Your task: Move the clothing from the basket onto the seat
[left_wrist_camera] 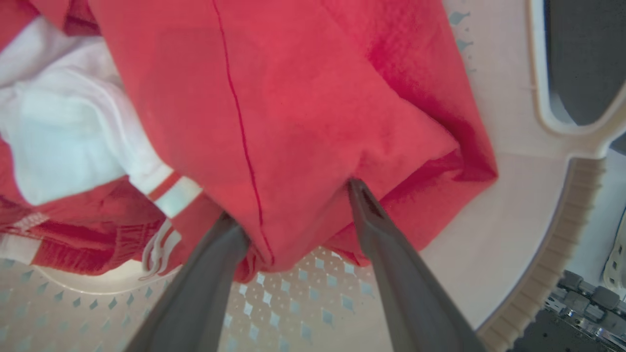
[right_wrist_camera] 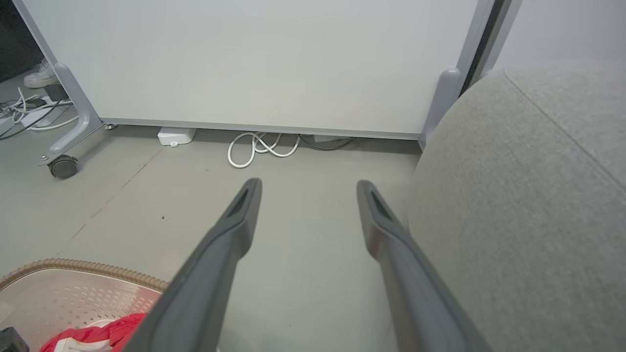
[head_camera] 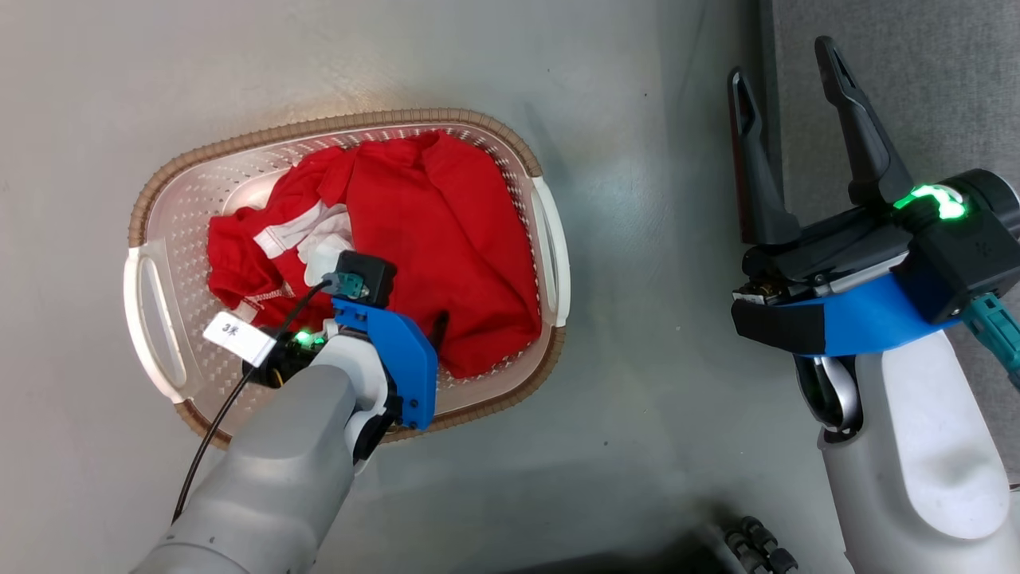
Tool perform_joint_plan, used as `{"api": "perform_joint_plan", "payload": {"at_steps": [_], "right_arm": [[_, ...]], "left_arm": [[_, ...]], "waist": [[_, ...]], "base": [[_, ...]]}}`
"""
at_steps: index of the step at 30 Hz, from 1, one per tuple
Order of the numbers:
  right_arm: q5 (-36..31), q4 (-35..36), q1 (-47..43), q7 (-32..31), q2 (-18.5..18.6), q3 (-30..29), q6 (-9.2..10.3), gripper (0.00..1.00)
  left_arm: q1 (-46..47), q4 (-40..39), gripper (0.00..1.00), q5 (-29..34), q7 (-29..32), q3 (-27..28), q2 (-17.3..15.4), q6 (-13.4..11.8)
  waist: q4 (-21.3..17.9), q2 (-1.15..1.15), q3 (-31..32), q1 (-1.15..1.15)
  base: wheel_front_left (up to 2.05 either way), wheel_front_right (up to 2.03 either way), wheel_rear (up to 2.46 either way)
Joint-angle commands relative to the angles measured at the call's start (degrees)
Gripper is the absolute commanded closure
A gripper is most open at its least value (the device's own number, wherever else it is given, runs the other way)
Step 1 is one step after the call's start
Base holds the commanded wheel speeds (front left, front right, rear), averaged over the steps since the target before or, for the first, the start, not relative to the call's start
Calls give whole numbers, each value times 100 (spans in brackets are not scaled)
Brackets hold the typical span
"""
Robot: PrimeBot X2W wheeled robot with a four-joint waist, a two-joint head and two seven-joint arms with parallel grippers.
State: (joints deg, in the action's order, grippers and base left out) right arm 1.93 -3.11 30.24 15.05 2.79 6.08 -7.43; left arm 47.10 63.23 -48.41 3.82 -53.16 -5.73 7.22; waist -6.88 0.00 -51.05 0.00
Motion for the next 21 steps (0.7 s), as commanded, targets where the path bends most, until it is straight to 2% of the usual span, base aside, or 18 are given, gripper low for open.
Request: {"api": "perform_joint_plan", "payload": {"at_steps": [1, 4, 5, 7, 8, 15, 21], "right_arm": [[-1, 14, 65, 20, 18, -14, -11, 0], [5, 15, 79, 20, 18, -9, -11, 0], [10, 7, 90, 20, 18, -5, -11, 0], [7, 2, 105, 20, 18, 14, -11, 0], [8, 6, 110, 20, 18, 18, -11, 0], [-16, -50, 108, 20, 35, 37, -11, 0], [14, -125, 73, 20, 85, 73, -11, 0]], "left_arm": [[133, 56, 0, -41, -61, -60, -20, 38], [170, 49, 0, -171, 16, -263, 41, 38], [193, 41, 13, -205, 31, -334, 36, 38], [262, 45, 75, -235, -61, -471, -2, 38], [269, 42, 100, -268, -89, -545, -4, 38], [293, -60, 100, -596, -294, -939, -37, 38], [255, -168, 100, -870, -723, -1205, -50, 38]], "waist": [[8, 0, -28, 0], [15, 0, -58, 0], [19, 0, -61, 0], [28, 0, -65, 0], [35, 0, -62, 0], [152, 0, 89, 0], [289, 0, 430, 0]], "base": [[0, 0, 0], [0, 0, 0], [0, 0, 0], [0, 0, 0], [0, 0, 0], [0, 0, 0], [0, 0, 0]]}}
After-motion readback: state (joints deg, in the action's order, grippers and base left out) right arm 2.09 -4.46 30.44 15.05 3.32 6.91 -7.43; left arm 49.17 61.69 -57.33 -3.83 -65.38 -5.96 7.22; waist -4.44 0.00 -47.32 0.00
